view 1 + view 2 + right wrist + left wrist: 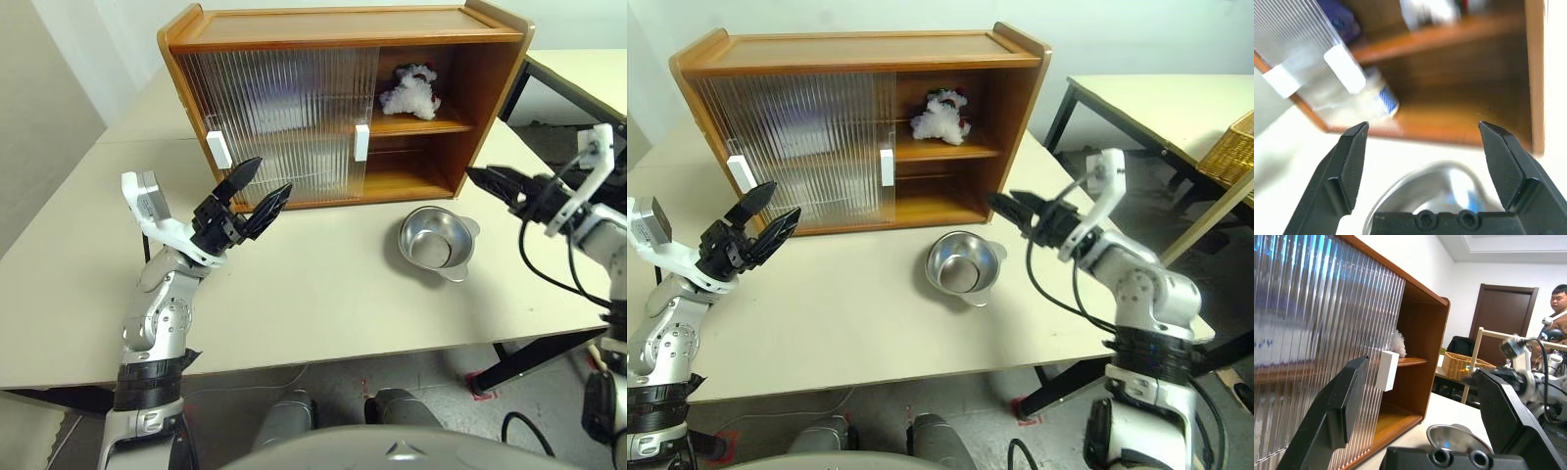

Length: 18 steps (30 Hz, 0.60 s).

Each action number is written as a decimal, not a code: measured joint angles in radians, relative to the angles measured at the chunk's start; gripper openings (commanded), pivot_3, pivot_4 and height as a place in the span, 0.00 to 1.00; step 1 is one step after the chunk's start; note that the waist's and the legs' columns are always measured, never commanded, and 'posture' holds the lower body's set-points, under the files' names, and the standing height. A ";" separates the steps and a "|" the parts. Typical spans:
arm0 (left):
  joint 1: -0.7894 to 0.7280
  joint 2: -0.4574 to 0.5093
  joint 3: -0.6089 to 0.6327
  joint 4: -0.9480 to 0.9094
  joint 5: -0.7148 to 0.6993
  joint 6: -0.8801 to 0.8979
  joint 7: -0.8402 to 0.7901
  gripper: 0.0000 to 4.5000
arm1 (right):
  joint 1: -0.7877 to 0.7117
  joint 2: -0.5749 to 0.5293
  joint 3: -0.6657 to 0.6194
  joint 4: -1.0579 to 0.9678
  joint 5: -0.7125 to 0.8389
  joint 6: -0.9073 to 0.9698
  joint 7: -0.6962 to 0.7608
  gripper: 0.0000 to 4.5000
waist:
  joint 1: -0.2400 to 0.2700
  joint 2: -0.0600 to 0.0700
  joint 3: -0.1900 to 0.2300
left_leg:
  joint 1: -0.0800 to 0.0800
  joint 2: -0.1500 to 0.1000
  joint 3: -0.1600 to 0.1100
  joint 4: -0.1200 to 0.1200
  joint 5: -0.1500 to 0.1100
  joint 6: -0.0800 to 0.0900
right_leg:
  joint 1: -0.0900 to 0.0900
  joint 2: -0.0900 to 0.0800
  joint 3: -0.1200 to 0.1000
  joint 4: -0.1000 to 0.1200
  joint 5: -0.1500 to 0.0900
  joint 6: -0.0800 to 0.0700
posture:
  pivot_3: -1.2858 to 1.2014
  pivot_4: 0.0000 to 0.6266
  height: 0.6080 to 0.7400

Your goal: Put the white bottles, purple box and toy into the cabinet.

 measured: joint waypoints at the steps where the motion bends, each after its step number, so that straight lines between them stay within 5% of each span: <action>1: 0.000 0.000 0.000 0.000 0.000 0.000 0.000 1.00 | 0.021 -0.011 -0.009 -0.004 0.024 0.037 0.003 0.99 | 0.001 0.000 0.000 | 0.000 0.000 0.000 0.000 0.000 0.000 | 0.000 0.000 0.000 0.000 0.000 0.001 | 0.50 0.07 1.00; 18: 0.013 0.002 0.002 -0.002 -0.003 0.004 0.009 1.00 | 0.215 -0.082 -0.084 0.091 0.157 0.376 0.019 0.99 | 0.007 -0.003 0.006 | -0.002 -0.001 0.000 -0.002 -0.004 -0.004 | -0.002 0.000 0.001 0.000 -0.010 0.003 | 0.50 0.09 1.00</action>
